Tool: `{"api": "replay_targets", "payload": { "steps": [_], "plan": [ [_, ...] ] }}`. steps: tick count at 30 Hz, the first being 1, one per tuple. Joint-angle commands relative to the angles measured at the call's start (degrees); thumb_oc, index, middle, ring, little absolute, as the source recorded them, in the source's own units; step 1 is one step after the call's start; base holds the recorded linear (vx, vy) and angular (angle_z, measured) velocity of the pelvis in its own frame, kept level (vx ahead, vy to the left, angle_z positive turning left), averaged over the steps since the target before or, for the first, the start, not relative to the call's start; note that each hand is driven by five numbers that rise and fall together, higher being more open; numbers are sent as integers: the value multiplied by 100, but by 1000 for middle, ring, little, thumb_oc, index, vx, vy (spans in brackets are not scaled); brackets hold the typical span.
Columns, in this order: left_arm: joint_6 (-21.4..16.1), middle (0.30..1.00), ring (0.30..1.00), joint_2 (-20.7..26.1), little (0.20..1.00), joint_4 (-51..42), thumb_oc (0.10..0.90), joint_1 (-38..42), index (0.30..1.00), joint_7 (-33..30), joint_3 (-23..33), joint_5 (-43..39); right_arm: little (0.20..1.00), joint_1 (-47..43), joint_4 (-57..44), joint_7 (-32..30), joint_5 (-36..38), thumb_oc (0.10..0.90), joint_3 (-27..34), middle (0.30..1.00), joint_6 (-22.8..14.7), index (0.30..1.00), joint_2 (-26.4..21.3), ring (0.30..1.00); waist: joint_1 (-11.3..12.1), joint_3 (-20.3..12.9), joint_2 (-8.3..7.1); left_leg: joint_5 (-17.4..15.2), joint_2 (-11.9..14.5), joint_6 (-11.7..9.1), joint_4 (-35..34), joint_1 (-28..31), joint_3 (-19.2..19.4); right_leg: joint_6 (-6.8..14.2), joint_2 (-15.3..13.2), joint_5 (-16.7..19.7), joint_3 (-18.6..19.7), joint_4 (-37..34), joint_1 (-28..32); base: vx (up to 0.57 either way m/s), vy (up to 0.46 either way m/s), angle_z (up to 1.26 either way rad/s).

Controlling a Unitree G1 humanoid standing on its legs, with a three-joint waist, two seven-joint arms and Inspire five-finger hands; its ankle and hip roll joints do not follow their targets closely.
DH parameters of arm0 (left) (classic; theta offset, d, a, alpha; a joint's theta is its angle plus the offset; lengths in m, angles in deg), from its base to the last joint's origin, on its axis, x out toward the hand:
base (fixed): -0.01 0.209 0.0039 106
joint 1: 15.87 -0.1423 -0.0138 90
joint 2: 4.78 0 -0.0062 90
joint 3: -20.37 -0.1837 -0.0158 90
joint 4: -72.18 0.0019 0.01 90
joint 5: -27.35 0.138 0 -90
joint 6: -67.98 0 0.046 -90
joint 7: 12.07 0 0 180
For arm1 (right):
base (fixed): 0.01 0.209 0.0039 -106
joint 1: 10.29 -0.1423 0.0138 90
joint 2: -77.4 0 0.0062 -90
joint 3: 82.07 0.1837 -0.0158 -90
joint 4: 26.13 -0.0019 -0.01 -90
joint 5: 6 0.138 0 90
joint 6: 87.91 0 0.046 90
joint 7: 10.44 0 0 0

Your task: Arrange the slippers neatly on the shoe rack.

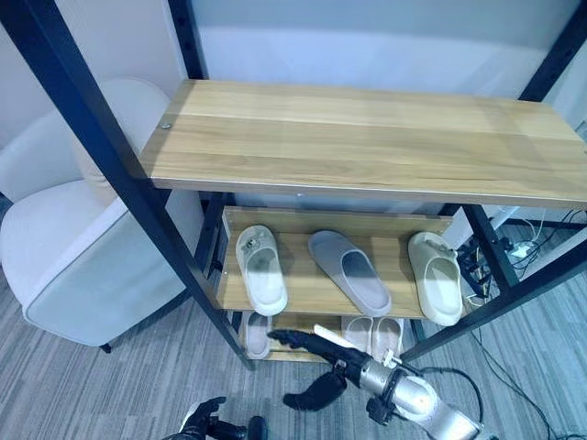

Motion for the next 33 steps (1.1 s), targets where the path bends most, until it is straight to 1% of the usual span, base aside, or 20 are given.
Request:
{"api": "replay_targets", "payload": {
  "steps": [1,3,4,5,6,7,8,9,10,11,12,13,14,17,20,21,23,27,31,33],
  "plan": [
    [-53,900,900,6,900,476,800,-113,900,50,-70,358,900,-231,-913,-1,572,800,459,900,-625,900,-344,900,110,-164,39,-530,-23,-58,93,199,5,400,-86,325,75,169,-365,48,10,3],
    [-60,900,900,23,900,483,800,-149,900,72,-19,338,900,-179,-1166,-175,540,800,836,900,-698,900,-576,900,75,-194,40,-540,-6,-68,104,222,13,398,-78,313,76,154,-337,37,6,1],
    [-60,900,900,20,900,483,800,-147,900,72,-27,338,900,-161,-1184,-175,541,800,852,900,-690,900,-584,900,81,-192,44,-541,-5,-69,105,224,11,397,-78,312,74,154,-334,48,-3,0],
    [-72,900,900,36,900,469,800,-179,900,59,52,335,900,8,-1361,-412,415,800,1362,900,-802,900,-732,900,27,-222,30,-556,9,-72,114,238,15,393,-61,296,95,140,-318,60,-8,1],
    [-79,900,900,33,900,463,800,-204,900,62,81,344,900,176,-1451,-558,297,800,1680,900,-868,900,-790,900,4,-238,22,-566,13,-75,117,250,20,393,-56,288,98,133,-301,61,-8,7],
    [-78,900,900,31,900,463,800,-205,900,61,62,344,900,219,-1479,-556,296,800,1717,900,-859,900,-797,900,21,-238,25,-568,14,-75,117,254,19,393,-55,287,96,132,-296,63,-8,4],
    [-91,900,900,4,900,423,800,-251,900,63,77,370,900,378,-1370,-902,-262,800,2103,900,-888,900,-826,900,1,-264,22,-594,20,-70,122,285,23,389,-49,264,93,122,-249,64,-7,1],
    [-97,900,900,-11,900,413,800,-266,900,59,102,383,900,413,-1256,-1113,-666,800,2309,900,-889,900,-821,900,-12,-279,20,-602,20,-66,115,301,17,387,-43,254,93,115,-232,85,-7,-2],
    [-96,900,900,-39,900,388,800,-273,900,46,95,404,900,467,-1094,-1431,-1146,800,2502,900,-853,900,-729,900,-4,-278,27,-619,22,-60,109,329,14,388,-40,244,84,106,-205,68,-6,-4],
    [-101,900,900,-57,900,344,800,-274,900,18,22,442,900,522,-855,-1691,-1271,800,2666,900,-842,900,-482,900,0,-269,35,-632,23,-52,111,344,2,378,-39,238,77,107,-194,56,-7,0],
    [-102,900,900,-65,900,338,800,-273,900,4,-63,474,900,426,-578,-1892,-1303,800,2674,900,-800,900,-284,900,17,-258,34,-639,24,-45,114,349,-5,374,-37,238,80,101,-187,35,-7,-2],
    [-102,900,900,-65,900,338,800,-273,900,4,-61,474,900,422,-575,-1894,-1304,800,2671,900,-802,900,-283,900,17,-256,33,-639,24,-45,114,350,-5,374,-37,238,81,101,-186,40,-15,1],
    [-82,900,900,-81,900,304,800,-264,900,-3,-190,564,900,122,-195,-2230,-1576,800,2741,900,-674,900,-62,900,75,-239,30,-663,20,-32,114,356,-21,368,-28,234,80,77,-181,48,-16,0],
    [-106,900,900,-83,900,218,800,-308,900,-12,-316,664,900,-145,178,-2552,-1829,800,2907,900,-642,900,76,900,148,-240,32,-702,16,-19,121,379,-40,356,-11,237,108,10,-150,68,-15,1],
    [-108,900,900,-62,900,198,800,-299,900,-16,-392,675,900,-455,725,-2743,-1757,800,2881,900,-558,900,266,900,219,-227,21,-722,19,-11,134,378,-51,332,3,249,126,-59,-109,46,-11,-1],
    [-109,900,900,-60,900,199,800,-297,900,-15,-391,674,900,-463,735,-2748,-1758,800,2877,900,-562,900,268,900,221,-224,18,-723,20,-11,134,380,-49,332,3,251,128,-64,-106,50,-6,1],
    [-112,900,900,-45,900,154,800,-302,900,0,-449,682,900,-673,1159,-2924,-1802,800,2924,900,-482,900,289,900,276,-223,23,-736,30,-12,136,379,-62,324,21,256,130,-136,-82,59,-5,1],
    [-103,900,900,-44,900,147,800,-276,900,-12,-507,599,900,-1020,1711,-3125,-1525,800,2953,900,-399,900,457,900,328,-210,25,-738,25,-19,133,349,-80,318,40,281,136,-202,-82,31,-2,0],
    [-97,900,900,-51,900,124,800,-267,900,-11,-545,508,900,-1309,2159,-3253,-1481,800,2952,900,-270,900,440,900,372,-173,31,-730,7,-19,126,282,-92,316,54,312,137,-254,-110,0,0,0],
    [-99,900,900,-62,900,146,800,-260,900,-11,-552,490,900,-1406,2265,-3255,-1436,800,2899,900,-266,900,440,900,383,-154,30,-725,0,-20,125,252,-98,318,57,325,142,-264,-135,0,0,0]
  ]
}}
